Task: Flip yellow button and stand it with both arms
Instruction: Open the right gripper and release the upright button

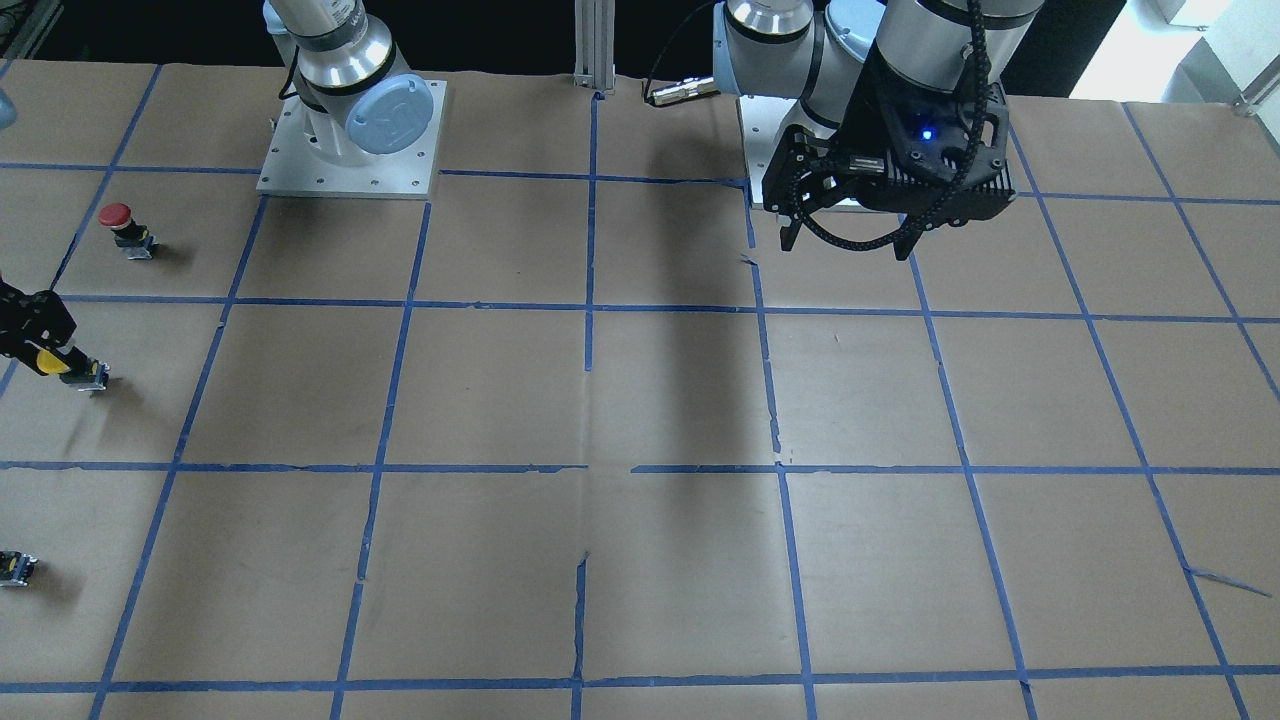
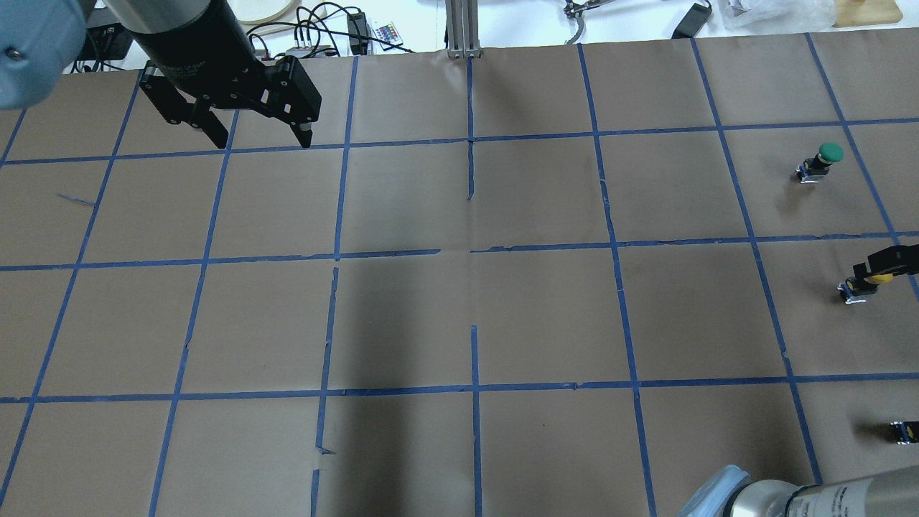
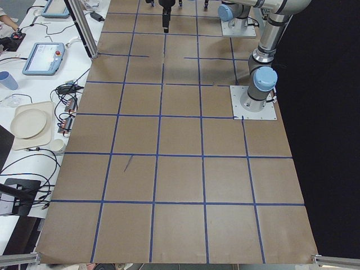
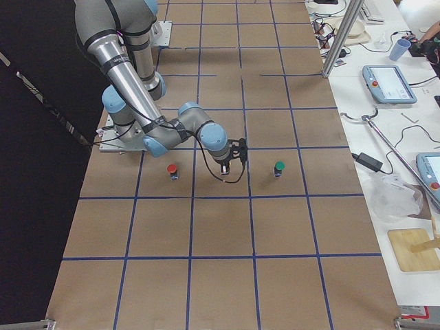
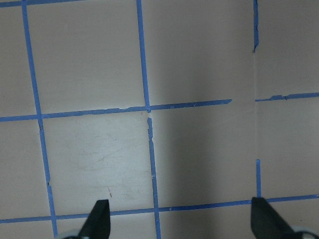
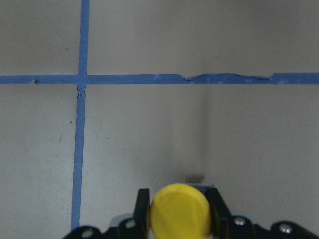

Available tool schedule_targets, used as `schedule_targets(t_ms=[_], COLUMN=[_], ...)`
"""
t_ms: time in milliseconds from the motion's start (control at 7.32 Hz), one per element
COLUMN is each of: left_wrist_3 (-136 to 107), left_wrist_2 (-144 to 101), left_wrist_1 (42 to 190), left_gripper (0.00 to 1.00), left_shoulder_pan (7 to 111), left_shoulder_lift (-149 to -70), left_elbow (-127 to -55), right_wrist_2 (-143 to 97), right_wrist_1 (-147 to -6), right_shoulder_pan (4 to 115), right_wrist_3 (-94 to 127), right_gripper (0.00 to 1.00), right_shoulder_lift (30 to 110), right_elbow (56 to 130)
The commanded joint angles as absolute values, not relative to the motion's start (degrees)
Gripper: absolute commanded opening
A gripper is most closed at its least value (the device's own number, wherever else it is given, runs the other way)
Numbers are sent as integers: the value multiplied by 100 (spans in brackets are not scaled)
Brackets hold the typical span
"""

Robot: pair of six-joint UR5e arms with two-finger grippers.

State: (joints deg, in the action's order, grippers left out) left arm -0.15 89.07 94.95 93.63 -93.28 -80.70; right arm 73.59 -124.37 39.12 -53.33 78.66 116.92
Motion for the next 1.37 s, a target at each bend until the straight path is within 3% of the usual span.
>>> schedule_targets(t_ms=[0,273,410,547,957,1230], left_wrist_3=[-26,-26,-26,-26,-18,-9], left_wrist_2=[8895,8877,8868,8868,8894,8930], left_wrist_1=[9492,9475,9466,9466,9466,9466], left_gripper=[100,99,99,99,99,99], left_shoulder_pan=[9360,9360,9360,9360,9352,9081], left_shoulder_lift=[-9334,-9334,-9334,-9334,-9334,-9299], left_elbow=[-8060,-8051,-8051,-8051,-8051,-8129], right_wrist_2=[7392,7418,7427,7462,8007,8478], right_wrist_1=[-12480,-12472,-12463,-12419,-11649,-10771], right_shoulder_pan=[3911,3902,3911,3911,4095,4960], right_wrist_3=[-5335,-5326,-5326,-5317,-4986,-3603], right_gripper=[59,63,74,96,100,100], right_shoulder_lift=[7866,7857,7875,7962,8891,9411], right_elbow=[11689,11689,11663,11593,11470,11024])
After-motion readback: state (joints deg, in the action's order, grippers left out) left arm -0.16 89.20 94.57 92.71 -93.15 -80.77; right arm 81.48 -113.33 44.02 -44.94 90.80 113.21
